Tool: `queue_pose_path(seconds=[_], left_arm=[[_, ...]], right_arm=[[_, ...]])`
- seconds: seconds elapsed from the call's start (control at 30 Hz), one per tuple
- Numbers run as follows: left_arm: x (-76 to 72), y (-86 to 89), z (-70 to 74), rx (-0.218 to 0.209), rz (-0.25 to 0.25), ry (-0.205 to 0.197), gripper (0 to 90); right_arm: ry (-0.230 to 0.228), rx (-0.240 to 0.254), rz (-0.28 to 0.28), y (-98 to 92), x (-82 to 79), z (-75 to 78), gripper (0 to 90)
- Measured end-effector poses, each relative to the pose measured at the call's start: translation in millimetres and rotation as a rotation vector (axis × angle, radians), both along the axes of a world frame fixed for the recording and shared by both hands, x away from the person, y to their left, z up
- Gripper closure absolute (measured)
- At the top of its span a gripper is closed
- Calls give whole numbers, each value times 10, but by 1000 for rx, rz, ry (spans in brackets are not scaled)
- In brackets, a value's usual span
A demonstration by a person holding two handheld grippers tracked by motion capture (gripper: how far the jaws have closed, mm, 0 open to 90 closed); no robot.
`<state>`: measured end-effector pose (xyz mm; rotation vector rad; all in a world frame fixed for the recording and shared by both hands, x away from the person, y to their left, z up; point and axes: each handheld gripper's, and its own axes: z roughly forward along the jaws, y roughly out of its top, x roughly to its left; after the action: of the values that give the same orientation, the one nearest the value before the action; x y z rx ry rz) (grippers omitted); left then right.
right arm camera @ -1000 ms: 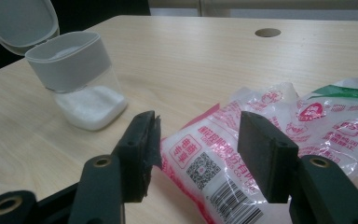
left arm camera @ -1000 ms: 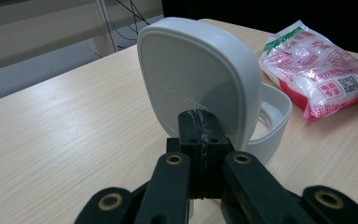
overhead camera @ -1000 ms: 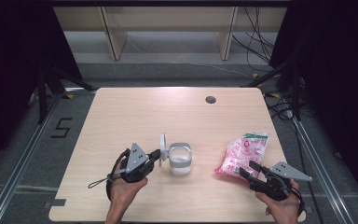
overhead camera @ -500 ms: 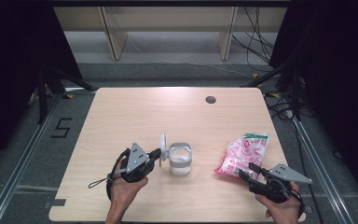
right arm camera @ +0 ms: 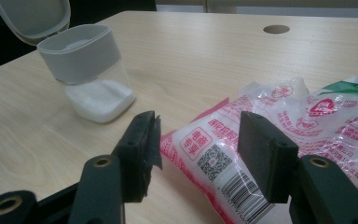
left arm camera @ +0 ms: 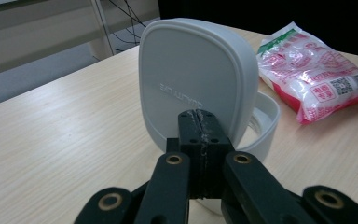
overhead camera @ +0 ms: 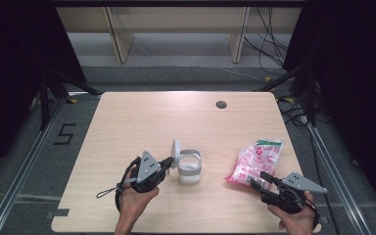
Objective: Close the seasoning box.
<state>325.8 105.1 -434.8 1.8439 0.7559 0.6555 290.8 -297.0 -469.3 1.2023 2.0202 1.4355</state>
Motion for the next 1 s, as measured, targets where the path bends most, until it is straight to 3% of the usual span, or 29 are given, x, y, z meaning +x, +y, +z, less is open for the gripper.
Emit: queue_pose_path(seconds=[0.27, 0.4, 0.43, 0.5, 0.57, 0.77, 0.87, 0.9, 1.0], left_arm=[[-29, -38, 16, 5, -22, 0, 876], [-44, -11, 28, -19, -34, 11, 842], [-50, -12, 28, -31, -40, 14, 824], [-61, -8, 34, -40, -47, 31, 716], [-64, -10, 33, -66, -58, 49, 677], [-95, -32, 29, -80, -72, 99, 443], [-123, -23, 14, -79, -65, 111, 384], [-133, -11, 20, -61, -64, 109, 357], [-156, -4, 13, -64, -68, 104, 340]], right_arm=[[-1, 0, 1, -1, -1, -1, 475], [-1, 3, 3, 4, -3, -2, 475], [29, 18, -3, 18, -24, 6, 475], [0, 15, 10, 18, -7, -2, 475], [23, 16, 7, 23, -24, 6, 475], [2, 25, 25, 25, -10, -8, 473], [9, 3, 25, 26, -20, -3, 472], [-9, -10, 26, 20, -14, -4, 472], [-9, -10, 28, 22, -15, -3, 471]])
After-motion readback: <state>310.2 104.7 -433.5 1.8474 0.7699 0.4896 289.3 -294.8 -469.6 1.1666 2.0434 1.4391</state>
